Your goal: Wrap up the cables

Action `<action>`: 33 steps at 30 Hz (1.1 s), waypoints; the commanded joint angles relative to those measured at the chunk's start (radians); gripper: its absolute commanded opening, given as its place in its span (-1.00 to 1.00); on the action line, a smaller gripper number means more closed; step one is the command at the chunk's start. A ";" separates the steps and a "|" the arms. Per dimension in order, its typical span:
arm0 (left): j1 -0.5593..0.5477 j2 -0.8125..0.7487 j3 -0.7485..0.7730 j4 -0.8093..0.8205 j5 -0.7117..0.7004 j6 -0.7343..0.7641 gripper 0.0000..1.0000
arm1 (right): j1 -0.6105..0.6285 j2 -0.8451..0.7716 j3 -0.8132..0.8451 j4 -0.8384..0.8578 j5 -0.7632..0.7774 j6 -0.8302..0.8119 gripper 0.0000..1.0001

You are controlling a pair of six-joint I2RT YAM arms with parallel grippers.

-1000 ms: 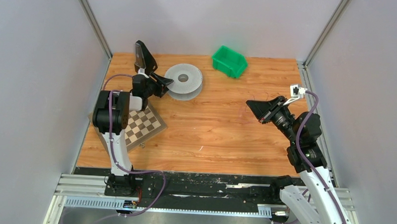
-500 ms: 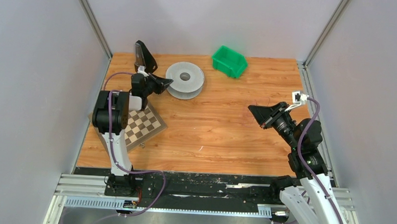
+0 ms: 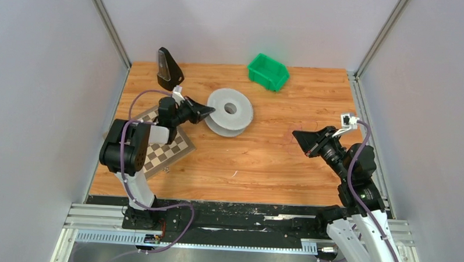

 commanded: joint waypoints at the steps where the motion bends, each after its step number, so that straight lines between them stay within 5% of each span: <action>1: -0.107 -0.117 -0.130 -0.013 0.102 0.047 -1.00 | 0.004 -0.037 0.026 -0.078 0.043 -0.054 -1.00; 15: -0.314 -0.214 -0.300 -0.046 0.075 0.059 -0.89 | 0.004 -0.050 0.027 -0.144 0.040 -0.059 -1.00; 22: -0.340 -0.325 -0.321 -0.254 -0.011 0.139 -0.43 | 0.005 -0.053 0.031 -0.143 0.003 -0.093 -1.00; 33: -0.372 -0.788 -0.334 -0.735 -0.343 0.236 0.31 | 0.005 0.018 0.108 -0.105 -0.151 -0.063 -1.00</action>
